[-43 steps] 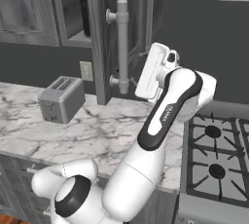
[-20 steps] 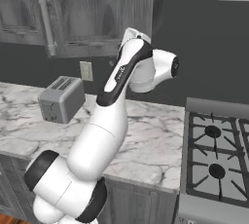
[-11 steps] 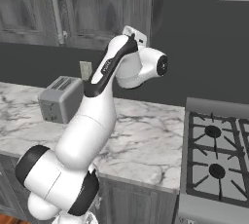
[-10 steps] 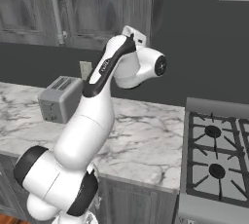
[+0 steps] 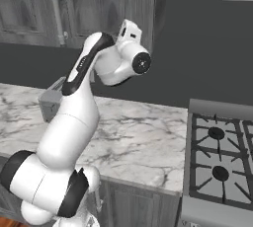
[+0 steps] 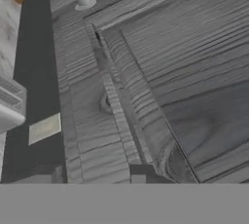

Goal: Pick the jar and jar from the dining table and place them in the open cabinet. Close the cabinet after placing the objects.

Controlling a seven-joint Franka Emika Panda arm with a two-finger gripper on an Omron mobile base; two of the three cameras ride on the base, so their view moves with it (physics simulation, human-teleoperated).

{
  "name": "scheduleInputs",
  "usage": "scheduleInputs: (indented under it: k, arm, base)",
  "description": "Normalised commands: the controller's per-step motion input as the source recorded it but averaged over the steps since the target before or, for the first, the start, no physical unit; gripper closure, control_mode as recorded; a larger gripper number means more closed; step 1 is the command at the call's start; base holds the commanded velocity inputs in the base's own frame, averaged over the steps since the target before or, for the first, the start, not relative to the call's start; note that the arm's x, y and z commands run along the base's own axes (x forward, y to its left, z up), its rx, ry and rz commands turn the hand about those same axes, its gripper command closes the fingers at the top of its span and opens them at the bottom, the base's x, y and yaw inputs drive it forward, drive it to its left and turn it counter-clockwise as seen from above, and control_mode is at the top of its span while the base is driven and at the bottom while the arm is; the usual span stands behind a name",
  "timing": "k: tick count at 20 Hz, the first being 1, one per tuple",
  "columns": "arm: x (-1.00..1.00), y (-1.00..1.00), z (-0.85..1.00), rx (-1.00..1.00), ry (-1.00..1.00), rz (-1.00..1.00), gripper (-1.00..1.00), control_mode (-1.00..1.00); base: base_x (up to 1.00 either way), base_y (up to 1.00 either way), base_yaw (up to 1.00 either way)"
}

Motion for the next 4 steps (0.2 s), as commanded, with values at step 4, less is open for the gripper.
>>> scheduleInputs:
  k: [4]
  arm:
    - [0.47, 0.44, -0.05, -0.04, 0.05, -0.12, -1.0, -1.0]
  base:
    - [0.0, 0.0, 0.0]
